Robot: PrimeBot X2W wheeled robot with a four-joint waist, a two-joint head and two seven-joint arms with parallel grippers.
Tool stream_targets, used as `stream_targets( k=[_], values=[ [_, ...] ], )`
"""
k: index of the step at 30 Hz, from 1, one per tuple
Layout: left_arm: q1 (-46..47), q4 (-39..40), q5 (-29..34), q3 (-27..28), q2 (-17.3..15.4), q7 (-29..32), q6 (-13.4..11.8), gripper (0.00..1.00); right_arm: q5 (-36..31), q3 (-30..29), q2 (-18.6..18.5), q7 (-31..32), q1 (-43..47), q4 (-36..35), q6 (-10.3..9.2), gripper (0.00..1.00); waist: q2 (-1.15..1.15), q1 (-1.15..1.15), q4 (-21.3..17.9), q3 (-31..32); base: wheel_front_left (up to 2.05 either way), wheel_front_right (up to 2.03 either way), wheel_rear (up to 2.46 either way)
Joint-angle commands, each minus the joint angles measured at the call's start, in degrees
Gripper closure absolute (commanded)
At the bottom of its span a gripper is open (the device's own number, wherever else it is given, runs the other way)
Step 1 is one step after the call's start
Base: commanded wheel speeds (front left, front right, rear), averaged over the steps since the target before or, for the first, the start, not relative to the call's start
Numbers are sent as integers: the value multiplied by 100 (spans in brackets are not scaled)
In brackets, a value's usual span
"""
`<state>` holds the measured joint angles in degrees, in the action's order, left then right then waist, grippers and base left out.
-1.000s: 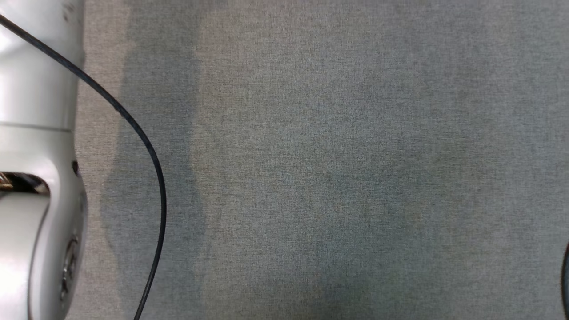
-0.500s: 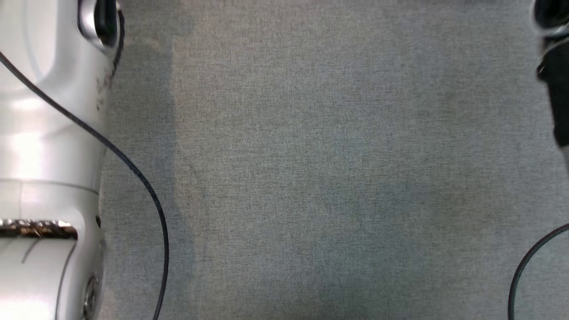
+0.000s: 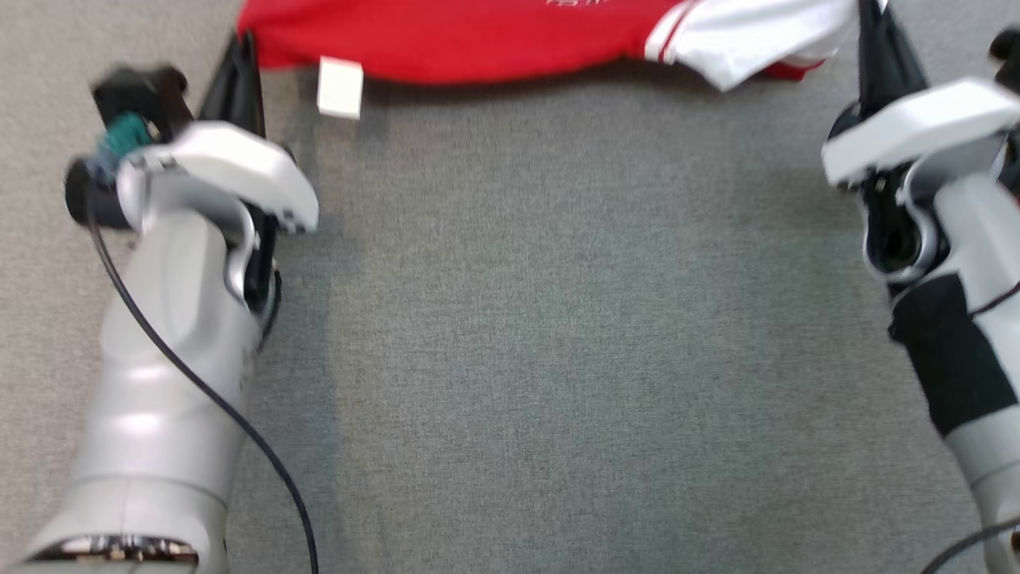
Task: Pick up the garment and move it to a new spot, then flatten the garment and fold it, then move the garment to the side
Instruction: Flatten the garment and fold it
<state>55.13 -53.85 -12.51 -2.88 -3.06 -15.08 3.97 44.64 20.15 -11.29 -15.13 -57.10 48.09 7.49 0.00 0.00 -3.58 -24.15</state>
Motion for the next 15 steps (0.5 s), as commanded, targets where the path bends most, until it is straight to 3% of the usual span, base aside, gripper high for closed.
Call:
stream_targets(
  k=[1, 15],
  values=[
    [-313, 7, 126, -66, -11, -7, 49, 100, 83, 66, -13, -4, 330, -27, 1, 100, 0, 0, -35, 409, 0, 0, 0],
    [-2084, 357, 774, -316, -176, -7, -58, 100, 939, 534, -137, -3, 1844, 4, 1, 100, 0, 0, -176, 1432, 0, 0, 0]
  ],
)
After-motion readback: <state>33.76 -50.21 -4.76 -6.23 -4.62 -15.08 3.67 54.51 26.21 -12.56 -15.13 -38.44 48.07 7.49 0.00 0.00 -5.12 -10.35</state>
